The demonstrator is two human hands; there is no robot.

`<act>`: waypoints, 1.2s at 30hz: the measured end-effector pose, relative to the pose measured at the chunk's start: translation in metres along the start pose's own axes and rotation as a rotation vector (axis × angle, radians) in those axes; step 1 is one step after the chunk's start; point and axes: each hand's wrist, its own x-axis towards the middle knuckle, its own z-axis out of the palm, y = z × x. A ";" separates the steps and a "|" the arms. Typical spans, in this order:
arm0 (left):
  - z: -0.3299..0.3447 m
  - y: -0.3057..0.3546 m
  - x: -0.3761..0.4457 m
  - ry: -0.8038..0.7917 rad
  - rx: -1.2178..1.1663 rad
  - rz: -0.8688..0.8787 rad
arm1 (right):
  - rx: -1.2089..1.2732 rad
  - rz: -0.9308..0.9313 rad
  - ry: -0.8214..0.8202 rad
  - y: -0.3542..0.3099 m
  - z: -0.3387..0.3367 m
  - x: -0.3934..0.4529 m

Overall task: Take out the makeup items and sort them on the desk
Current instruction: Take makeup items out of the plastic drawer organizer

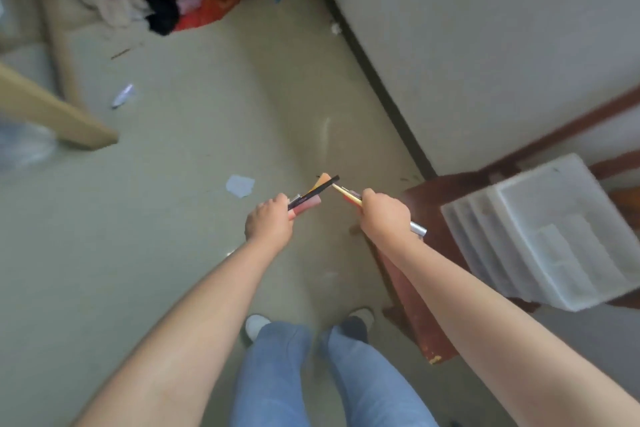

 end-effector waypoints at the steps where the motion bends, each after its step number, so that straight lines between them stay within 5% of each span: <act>1: -0.008 -0.024 -0.004 0.018 -0.011 -0.046 | -0.034 -0.045 -0.006 -0.025 -0.003 0.003; 15: -0.075 -0.428 -0.132 0.174 -0.112 -0.643 | -0.377 -0.627 -0.095 -0.465 0.019 -0.052; 25: -0.160 -0.688 -0.156 0.250 -0.177 -1.032 | -0.582 -1.072 0.011 -0.798 0.016 -0.050; 36: -0.272 -0.983 -0.245 0.588 0.021 -1.431 | -0.622 -1.609 0.133 -1.203 0.014 -0.161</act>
